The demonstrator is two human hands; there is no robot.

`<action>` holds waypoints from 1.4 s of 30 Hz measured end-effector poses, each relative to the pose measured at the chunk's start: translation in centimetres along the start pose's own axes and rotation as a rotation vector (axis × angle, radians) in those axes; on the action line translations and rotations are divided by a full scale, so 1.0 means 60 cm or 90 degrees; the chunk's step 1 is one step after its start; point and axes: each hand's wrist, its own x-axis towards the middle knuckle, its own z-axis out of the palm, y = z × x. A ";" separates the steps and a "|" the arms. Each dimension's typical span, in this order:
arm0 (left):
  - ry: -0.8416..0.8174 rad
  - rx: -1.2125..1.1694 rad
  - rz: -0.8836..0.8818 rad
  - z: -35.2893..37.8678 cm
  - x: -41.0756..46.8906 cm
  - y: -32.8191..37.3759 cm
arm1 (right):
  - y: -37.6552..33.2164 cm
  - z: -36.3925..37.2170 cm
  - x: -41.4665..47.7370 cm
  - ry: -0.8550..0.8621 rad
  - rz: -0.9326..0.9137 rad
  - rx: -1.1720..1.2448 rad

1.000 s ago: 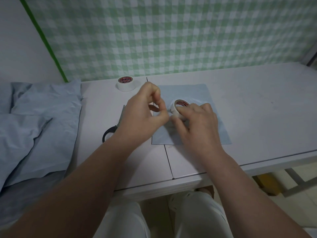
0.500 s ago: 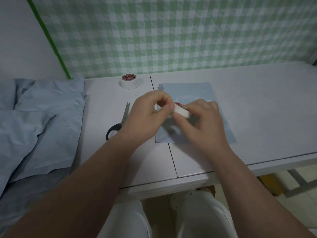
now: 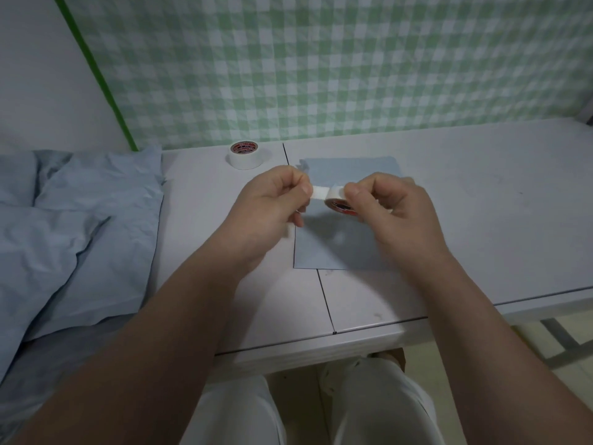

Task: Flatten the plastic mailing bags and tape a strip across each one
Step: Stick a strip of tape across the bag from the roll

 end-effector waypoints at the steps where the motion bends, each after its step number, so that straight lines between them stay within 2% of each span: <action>1: -0.001 -0.017 0.007 -0.004 0.000 0.004 | -0.007 -0.006 0.005 0.002 -0.001 -0.043; 3: -0.004 -0.049 0.012 -0.009 0.001 0.014 | -0.020 -0.019 0.015 0.007 0.007 -0.106; 6: 0.014 -0.098 -0.015 -0.006 0.004 0.024 | -0.023 -0.027 0.027 0.003 0.035 -0.096; 9: 0.032 -0.164 -0.101 0.002 0.009 0.024 | -0.017 -0.030 0.033 0.003 0.104 0.030; 12: 0.064 -0.229 -0.200 0.004 0.018 0.024 | -0.015 -0.031 0.038 -0.042 0.142 0.165; 16: 0.102 -0.254 -0.255 0.009 0.033 0.028 | -0.017 -0.027 0.052 -0.056 0.197 0.302; 20: 0.110 -0.126 -0.251 0.017 0.043 0.023 | -0.006 -0.026 0.064 -0.035 0.208 0.289; 27: 0.141 0.091 -0.187 0.017 0.045 0.002 | 0.012 -0.028 0.070 -0.011 0.128 0.082; 32: 0.116 0.259 -0.129 0.009 0.040 -0.006 | 0.025 -0.018 0.064 0.005 0.094 -0.081; 37: 0.088 0.449 -0.065 0.006 0.043 -0.017 | 0.032 -0.013 0.053 0.010 0.044 -0.116; 42: 0.050 0.545 -0.057 0.005 0.044 -0.026 | 0.035 -0.007 0.048 0.002 0.025 -0.170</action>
